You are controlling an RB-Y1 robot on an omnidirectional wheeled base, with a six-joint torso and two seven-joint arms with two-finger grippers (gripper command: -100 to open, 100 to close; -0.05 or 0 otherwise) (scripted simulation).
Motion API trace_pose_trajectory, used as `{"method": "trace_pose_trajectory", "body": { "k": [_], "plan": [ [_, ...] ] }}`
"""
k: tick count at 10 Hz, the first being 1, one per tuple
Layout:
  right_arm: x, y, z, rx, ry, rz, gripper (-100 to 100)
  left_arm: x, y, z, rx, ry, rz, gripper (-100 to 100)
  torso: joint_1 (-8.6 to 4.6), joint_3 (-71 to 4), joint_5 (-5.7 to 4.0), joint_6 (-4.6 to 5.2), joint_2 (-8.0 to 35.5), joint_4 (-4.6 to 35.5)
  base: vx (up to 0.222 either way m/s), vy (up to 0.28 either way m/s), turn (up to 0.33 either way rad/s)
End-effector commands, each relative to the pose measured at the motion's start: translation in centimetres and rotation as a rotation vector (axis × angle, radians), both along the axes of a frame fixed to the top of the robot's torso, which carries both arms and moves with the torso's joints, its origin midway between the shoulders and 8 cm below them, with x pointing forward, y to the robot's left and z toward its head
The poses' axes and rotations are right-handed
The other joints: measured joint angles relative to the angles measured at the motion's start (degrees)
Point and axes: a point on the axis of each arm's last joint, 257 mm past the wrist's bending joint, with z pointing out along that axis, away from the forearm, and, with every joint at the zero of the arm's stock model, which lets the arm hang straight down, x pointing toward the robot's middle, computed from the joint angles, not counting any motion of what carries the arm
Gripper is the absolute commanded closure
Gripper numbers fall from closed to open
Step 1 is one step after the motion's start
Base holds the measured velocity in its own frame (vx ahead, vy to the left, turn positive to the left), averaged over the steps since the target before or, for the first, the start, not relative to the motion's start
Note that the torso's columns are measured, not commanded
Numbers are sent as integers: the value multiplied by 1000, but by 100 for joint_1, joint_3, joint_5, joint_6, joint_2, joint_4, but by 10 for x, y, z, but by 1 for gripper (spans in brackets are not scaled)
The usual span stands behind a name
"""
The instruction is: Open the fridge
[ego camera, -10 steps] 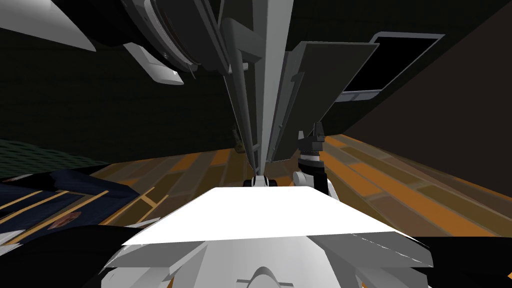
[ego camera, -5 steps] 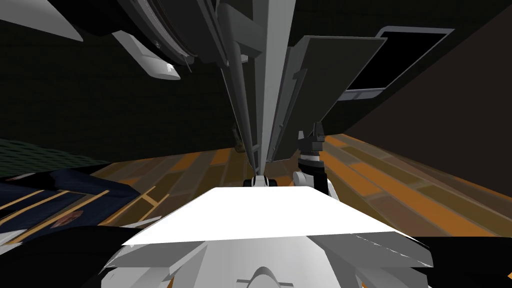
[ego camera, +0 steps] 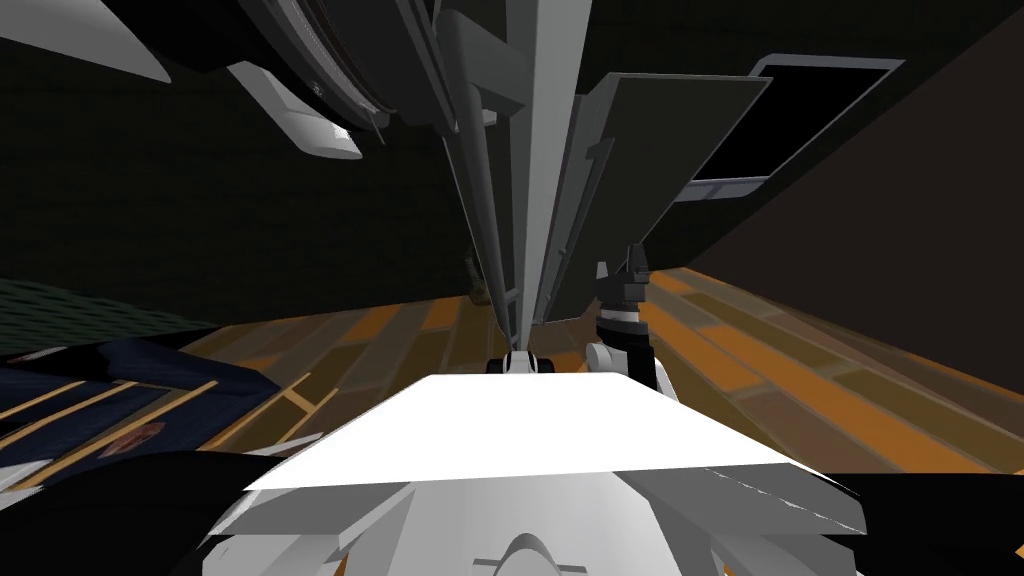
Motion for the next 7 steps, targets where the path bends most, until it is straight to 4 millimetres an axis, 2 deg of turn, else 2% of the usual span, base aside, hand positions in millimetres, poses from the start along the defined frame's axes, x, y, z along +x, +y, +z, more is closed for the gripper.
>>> {"method": "trace_pose_trajectory", "body": {
  "k": [1, 2, 3, 4, 5, 7],
  "plan": [
    [0, 0, 0, 0, 0, 0, 0, 6, 28, 22, 13, -48, 93, -100, 62, 18, 27, -11, 15, -14, -100, 170, -473],
    [0, 0, 0, 0, 0, 0, 0, 8, 29, 13, 49, -50, 97, -100, 88, 34, 46, -24, 21, -8, -35, 67, -464],
    [0, 0, 0, 0, 0, 0, 0, 8, 29, 8, 66, -55, 99, -100, 56, 37, 36, -22, 9, -23, 0, 10, -109],
    [0, 0, 0, 0, 0, 0, 0, 18, 56, 33, 39, -88, 193, -100, 41, 37, 31, -32, -3, -37, -80, 66, -288],
    [0, 0, 0, 0, 0, 0, 0, 15, 60, 33, 56, -97, 200, -100, 69, 39, 38, -23, 13, -35, -115, 122, -375],
    [0, 0, 0, 0, 0, 0, 0, 19, 63, 18, 117, -100, 214, -100, 74, 32, 43, -27, -5, -38, -45, 52, -282]
  ]
}}
